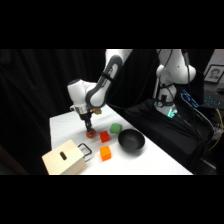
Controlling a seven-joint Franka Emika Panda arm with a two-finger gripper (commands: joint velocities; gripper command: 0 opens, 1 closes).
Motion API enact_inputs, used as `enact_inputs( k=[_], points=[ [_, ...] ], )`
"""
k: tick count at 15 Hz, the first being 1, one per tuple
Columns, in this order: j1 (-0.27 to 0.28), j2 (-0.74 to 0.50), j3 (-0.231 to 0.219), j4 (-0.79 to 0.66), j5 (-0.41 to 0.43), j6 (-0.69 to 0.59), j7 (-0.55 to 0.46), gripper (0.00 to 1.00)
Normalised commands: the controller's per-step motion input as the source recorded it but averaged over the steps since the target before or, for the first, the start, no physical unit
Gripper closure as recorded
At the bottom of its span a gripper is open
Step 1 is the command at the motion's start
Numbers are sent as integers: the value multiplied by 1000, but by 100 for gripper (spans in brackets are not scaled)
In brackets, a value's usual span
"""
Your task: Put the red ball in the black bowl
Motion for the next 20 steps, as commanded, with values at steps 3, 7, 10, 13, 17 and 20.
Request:
enact_inputs(
  k=[3, 7, 10, 13, 17, 20],
  points=[
    [-90, 139, 89, 152, 137, 88, -31, 0],
    [-68, 98, 60, 109, 104, 93, -3, 32],
    [-52, 36, 35, 58, 86, 101, 19, 47],
    [-41, -17, 18, 21, 70, 100, 22, 74],
    [-24, -83, 6, -37, 47, 98, 24, 99],
    [14, -182, -15, -109, 5, 50, 40, 97]
  ],
)
